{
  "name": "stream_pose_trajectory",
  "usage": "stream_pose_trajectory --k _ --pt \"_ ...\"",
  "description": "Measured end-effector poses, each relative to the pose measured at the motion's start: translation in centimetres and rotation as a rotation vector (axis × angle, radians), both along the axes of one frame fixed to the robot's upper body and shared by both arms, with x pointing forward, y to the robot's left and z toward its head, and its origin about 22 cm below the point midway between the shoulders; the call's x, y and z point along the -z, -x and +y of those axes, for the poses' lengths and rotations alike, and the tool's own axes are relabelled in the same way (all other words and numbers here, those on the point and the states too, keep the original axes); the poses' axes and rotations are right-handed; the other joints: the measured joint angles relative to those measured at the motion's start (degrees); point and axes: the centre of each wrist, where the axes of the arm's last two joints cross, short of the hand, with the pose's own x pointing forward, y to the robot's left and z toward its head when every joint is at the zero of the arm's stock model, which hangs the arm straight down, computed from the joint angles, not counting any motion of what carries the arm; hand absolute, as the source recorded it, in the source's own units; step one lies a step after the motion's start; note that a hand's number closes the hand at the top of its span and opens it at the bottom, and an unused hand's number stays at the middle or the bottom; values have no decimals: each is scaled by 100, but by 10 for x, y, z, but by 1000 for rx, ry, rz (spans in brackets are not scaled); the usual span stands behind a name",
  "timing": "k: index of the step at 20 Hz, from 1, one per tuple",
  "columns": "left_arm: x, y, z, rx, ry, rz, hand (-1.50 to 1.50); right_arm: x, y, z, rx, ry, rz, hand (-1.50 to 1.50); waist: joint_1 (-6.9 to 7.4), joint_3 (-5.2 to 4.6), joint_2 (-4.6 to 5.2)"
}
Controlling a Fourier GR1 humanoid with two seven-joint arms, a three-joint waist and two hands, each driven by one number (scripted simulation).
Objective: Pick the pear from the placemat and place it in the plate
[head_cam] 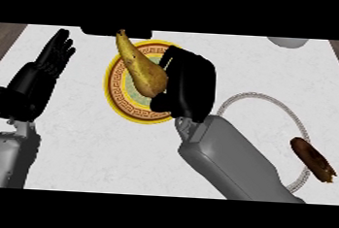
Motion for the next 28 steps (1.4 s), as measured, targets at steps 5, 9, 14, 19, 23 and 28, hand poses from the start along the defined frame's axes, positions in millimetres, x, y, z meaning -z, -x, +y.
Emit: stream_pose_trajectory --k 5,9,14,19,23,28 --pt "1 -3 0 15 2 -5 0 8 -38 11 33 -6 39 150 95 -2 30" --pt "1 -6 -9 30 -3 -10 0 21 -66 13 86 13 86 150 170 -2 59" --pt "0 -9 -11 50 -1 -11 0 39 -87 8 122 10 141 150 292 -2 103" --pt "1 -11 -19 72 -6 -24 0 56 -97 -2 176 -85 169 -150 427 0 144" --pt "-1 -14 -25 91 -7 -26 0 57 -101 -5 167 -172 164 -150 520 5 174" --pt "-6 -17 -26 91 2 -33 0 56 -104 -8 148 -282 60 -150 522 8 171"
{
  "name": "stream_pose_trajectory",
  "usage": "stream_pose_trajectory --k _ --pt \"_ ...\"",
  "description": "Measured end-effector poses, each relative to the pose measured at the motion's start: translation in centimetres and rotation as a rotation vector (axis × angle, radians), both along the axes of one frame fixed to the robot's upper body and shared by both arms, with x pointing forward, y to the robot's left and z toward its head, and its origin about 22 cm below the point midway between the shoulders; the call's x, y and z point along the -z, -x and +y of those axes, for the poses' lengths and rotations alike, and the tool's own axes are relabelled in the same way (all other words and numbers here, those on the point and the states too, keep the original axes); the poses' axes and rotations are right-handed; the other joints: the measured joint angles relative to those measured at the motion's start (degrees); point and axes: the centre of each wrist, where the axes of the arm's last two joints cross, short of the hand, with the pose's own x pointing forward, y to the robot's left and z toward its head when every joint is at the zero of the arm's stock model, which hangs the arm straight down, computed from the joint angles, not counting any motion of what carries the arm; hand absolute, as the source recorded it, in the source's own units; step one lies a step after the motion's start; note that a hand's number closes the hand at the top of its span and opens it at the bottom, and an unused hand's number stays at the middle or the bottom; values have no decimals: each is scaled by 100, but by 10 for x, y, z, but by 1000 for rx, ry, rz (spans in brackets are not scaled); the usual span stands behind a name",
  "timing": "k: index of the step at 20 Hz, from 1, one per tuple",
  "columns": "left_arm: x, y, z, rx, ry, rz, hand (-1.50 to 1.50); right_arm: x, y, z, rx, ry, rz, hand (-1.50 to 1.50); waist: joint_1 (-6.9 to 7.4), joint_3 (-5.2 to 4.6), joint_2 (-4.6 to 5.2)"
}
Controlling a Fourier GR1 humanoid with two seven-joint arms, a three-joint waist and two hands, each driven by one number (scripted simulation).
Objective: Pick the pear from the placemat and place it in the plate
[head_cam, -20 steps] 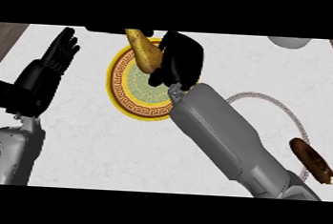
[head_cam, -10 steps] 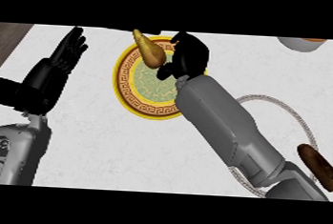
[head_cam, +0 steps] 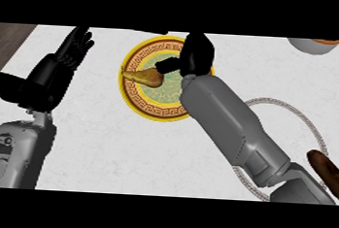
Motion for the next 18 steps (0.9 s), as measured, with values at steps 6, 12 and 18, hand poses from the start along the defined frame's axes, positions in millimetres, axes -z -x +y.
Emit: stream_pose_trajectory --k 6,12,18 --pt "3 0 5 -10 -5 3 0 -13 -3 -1 31 -168 -137 -150 -69 1 -26" --pt "8 5 14 -40 -1 23 0 -5 2 -7 62 -291 -204 -150 -278 0 -99" --pt "10 14 28 -97 -2 33 0 16 13 -24 80 -381 -250 -150 -575 0 -177"
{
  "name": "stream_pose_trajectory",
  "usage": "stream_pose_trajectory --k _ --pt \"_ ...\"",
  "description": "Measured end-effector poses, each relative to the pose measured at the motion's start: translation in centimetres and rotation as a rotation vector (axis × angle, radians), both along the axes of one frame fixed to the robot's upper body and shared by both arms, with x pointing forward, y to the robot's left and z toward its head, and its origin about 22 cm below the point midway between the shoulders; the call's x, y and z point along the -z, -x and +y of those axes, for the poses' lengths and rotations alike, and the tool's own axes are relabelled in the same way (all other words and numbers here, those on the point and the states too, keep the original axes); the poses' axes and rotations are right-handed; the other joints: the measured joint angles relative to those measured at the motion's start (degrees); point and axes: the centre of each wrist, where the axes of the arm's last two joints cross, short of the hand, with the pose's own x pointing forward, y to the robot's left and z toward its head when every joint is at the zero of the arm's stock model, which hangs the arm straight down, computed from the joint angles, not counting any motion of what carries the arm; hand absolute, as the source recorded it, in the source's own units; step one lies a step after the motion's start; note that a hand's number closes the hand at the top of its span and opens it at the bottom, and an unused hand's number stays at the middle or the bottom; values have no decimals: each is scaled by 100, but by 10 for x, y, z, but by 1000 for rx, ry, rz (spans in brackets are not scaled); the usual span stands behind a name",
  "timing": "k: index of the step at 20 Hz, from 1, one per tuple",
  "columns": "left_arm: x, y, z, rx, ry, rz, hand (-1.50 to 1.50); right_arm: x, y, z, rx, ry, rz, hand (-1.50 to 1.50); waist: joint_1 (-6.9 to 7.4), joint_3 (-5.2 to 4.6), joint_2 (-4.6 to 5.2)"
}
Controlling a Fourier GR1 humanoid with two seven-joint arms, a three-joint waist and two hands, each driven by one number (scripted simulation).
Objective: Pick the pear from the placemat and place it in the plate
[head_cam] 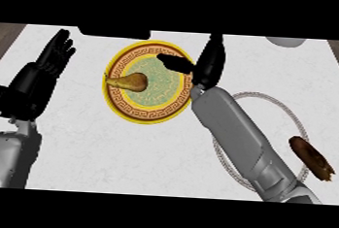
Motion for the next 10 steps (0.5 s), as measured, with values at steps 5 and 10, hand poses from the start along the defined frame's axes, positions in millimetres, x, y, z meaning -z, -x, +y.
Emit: stream_pose_trajectory --k 5,10 --pt "8 12 13 -25 -4 8 0 19 25 -28 -22 -18 -24 -150 -170 -3 -50" --pt "5 8 19 -44 -2 12 0 33 52 -68 -44 -2 -29 -150 -234 -4 -56"
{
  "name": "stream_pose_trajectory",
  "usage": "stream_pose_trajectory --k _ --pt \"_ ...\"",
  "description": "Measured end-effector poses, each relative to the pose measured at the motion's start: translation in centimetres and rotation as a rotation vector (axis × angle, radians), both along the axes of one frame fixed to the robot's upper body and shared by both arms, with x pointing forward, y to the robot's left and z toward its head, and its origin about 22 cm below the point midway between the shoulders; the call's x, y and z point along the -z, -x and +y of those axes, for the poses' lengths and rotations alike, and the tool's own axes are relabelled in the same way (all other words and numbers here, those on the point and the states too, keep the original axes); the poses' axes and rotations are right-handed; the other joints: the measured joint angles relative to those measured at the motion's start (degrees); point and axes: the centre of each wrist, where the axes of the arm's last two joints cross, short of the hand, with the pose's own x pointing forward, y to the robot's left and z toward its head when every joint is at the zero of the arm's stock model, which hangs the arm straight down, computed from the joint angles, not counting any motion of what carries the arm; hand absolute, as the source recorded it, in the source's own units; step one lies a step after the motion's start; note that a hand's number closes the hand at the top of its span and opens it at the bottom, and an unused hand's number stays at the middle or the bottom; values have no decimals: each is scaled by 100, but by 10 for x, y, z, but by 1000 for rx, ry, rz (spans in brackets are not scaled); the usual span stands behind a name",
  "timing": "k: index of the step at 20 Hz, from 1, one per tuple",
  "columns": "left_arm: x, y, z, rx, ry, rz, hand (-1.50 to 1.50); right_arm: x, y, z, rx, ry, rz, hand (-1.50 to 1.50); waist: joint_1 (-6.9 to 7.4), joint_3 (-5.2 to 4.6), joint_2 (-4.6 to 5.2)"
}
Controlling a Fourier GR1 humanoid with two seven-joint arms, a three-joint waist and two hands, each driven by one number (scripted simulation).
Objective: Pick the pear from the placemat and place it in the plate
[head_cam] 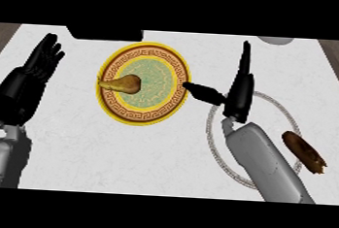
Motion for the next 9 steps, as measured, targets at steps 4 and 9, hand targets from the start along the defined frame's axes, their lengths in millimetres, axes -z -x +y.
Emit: stream_pose_trajectory --k 4,9 --pt "-6 6 -3 4 -2 1 0 2 25 -29 -5 9 0 -150 0 0 -3" --pt "-5 2 -3 0 4 -5 0 4 43 -63 0 43 -2 -150 17 -1 7"
